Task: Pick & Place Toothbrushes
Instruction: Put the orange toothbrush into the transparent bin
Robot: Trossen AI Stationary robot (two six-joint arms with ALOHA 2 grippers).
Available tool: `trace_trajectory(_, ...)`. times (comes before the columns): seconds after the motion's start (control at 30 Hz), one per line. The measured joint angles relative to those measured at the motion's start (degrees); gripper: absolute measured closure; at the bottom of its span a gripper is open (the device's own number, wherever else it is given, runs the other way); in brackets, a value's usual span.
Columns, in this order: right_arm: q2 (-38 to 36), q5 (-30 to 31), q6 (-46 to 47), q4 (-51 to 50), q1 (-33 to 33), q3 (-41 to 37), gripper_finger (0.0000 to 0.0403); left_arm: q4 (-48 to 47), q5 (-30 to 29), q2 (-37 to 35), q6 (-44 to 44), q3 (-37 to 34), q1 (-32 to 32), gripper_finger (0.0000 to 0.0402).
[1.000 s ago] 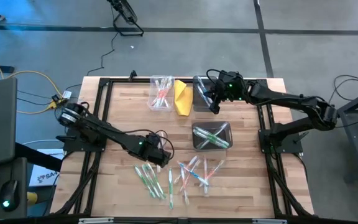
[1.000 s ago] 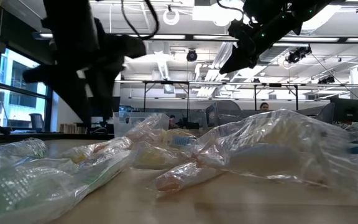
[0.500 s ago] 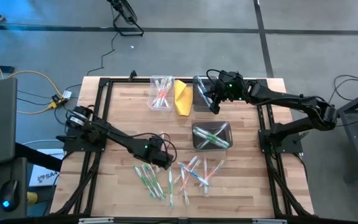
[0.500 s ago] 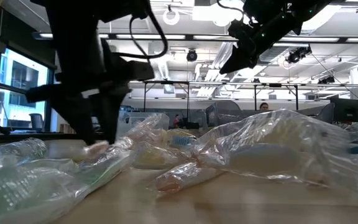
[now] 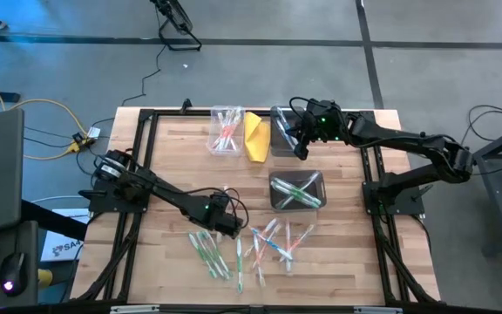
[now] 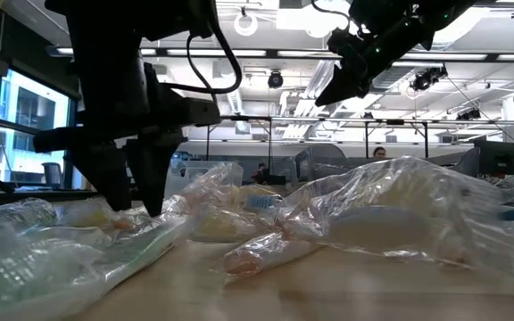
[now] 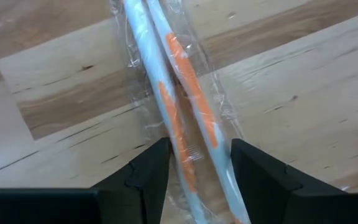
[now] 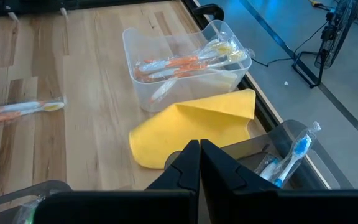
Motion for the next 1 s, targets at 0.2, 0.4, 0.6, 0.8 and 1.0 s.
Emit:
trace_trajectory(0.2, 0.0, 0.0, 0.0, 0.0, 0.0, 0.0, 0.0398, -0.1, 0.1, 0.0, 0.0, 0.0, 0.0, 0.0236)
trace_trajectory(0.4, 0.0, 0.0, 0.0, 0.0, 0.0, 0.0, 0.0398, -1.0, 0.2, -1.4, 0.4, -0.1, 0.5, 0.0236)
trace_trajectory(0.6, 0.0, 0.0, 0.0, 0.0, 0.0, 0.0, 0.0398, -1.3, 0.3, -3.6, 2.8, 0.0, 2.5, 0.0236)
trace_trajectory(0.8, 0.0, 0.0, 0.0, -0.2, 0.0, 0.0, 0.0398, -0.6, 0.9, -4.5, 5.0, 0.0, 3.8, 0.0236)
trace_trajectory(1.0, 0.0, 0.1, 0.0, -0.3, 0.0, 0.0, 0.0398, -0.5, 3.9, -4.5, 5.0, 0.0, 3.7, 0.0236)
